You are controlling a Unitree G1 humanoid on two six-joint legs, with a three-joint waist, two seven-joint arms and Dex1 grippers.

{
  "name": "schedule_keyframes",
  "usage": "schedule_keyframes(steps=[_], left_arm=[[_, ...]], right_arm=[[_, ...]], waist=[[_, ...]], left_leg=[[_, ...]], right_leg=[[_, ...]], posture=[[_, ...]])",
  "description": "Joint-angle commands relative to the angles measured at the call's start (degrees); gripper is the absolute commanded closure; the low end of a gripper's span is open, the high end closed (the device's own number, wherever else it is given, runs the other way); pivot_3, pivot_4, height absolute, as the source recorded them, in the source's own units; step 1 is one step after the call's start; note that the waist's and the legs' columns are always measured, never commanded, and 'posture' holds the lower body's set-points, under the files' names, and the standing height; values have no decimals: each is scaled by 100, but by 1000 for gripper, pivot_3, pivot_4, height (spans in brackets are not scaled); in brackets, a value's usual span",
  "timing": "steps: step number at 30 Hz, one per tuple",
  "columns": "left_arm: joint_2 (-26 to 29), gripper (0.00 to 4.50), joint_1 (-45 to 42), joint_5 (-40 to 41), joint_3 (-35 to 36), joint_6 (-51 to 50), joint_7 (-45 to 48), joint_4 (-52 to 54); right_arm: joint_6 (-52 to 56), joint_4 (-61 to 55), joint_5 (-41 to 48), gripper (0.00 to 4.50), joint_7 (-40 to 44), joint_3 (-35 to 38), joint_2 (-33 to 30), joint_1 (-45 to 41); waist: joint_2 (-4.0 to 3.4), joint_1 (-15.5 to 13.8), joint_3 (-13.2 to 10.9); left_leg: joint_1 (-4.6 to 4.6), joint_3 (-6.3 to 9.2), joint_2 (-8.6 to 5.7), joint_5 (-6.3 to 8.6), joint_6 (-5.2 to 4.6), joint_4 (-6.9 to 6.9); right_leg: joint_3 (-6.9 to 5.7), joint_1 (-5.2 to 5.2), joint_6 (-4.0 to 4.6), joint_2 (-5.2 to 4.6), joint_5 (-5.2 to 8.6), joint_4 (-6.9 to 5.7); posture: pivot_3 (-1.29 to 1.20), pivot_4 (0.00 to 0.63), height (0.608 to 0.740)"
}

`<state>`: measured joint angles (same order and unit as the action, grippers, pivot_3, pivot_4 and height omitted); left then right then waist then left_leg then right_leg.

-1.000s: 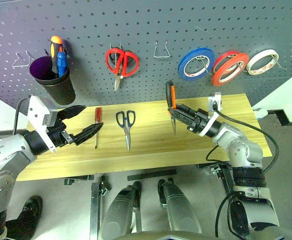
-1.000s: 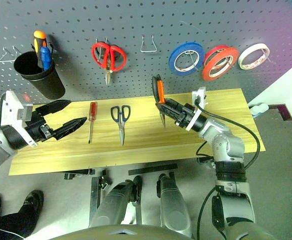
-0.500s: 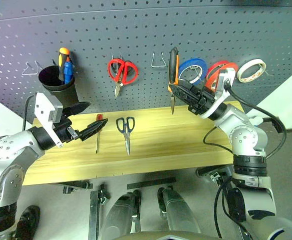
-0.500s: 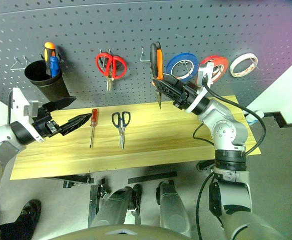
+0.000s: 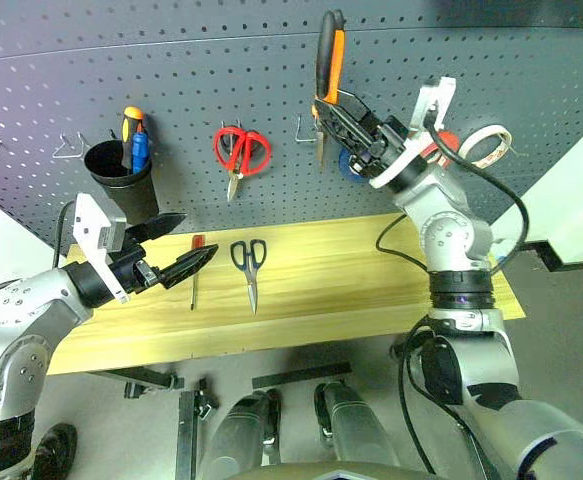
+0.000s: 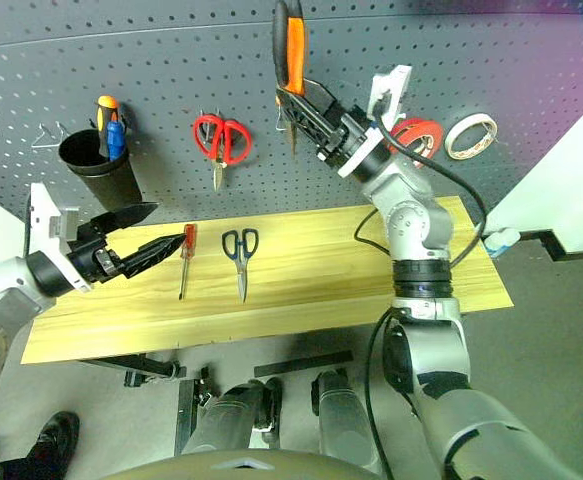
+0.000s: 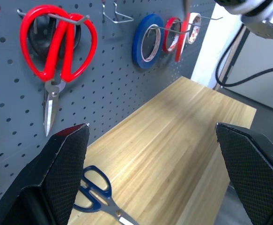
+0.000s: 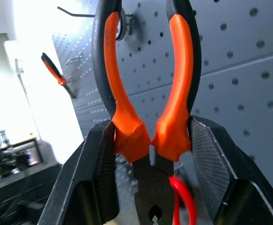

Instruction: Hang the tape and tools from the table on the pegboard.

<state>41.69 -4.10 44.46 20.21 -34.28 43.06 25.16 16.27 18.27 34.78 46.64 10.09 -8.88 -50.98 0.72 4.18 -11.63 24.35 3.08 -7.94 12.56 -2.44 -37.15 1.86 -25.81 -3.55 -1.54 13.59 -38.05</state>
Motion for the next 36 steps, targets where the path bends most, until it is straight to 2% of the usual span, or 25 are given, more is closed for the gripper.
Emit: schedule_keyframes(steps=[1,4,8,15,26,30,36], left_arm=[[17,0,5,15,192,129,-61,212],[10,0,0,9,177,124,-97,245],[10,0,27,64,209,87,-126,285],[55,0,166,282,300,-97,-86,381],[532,0,724,725,858,-363,285,588],[559,0,714,775,990,-379,264,575],[535,0,683,878,1042,-402,189,633]], right_arm=[[-884,669,-306,2428,-213,116,162,-575],[-1444,1329,-538,2428,-230,105,265,-840],[-2365,2385,-891,2428,-713,230,414,-1313],[-3353,3478,-1187,2428,-1112,364,535,-1795],[-4039,4256,-1383,2428,-1548,555,657,-2084],[-4194,4401,-1449,2428,-1689,579,689,-2128],[-4464,4511,-1649,2428,-2015,537,803,-2143]], waist=[[1,1,34],[2,-4,67],[2,1,76],[0,0,77],[-1,-2,78],[-1,-10,78],[-1,-10,78]], left_leg=[[-1,0,0,-1,2,0],[-5,1,0,-6,10,0],[-10,1,0,-8,12,1],[-11,3,0,-10,17,5],[-43,5,0,-12,21,9],[-85,8,0,-11,20,16],[-89,9,0,-11,20,17]], right_leg=[[0,0,0,0,0,-1],[-1,4,1,0,-1,-2],[-2,9,2,1,-1,-2],[-2,7,4,3,-1,-5],[-2,31,7,4,-1,-8],[-3,50,9,4,0,-5],[-3,51,12,5,-3,-7]], posture=[[-114,95,729],[-104,96,729],[-100,95,729],[-83,94,729],[-67,100,729],[-58,99,729],[-51,102,729]])
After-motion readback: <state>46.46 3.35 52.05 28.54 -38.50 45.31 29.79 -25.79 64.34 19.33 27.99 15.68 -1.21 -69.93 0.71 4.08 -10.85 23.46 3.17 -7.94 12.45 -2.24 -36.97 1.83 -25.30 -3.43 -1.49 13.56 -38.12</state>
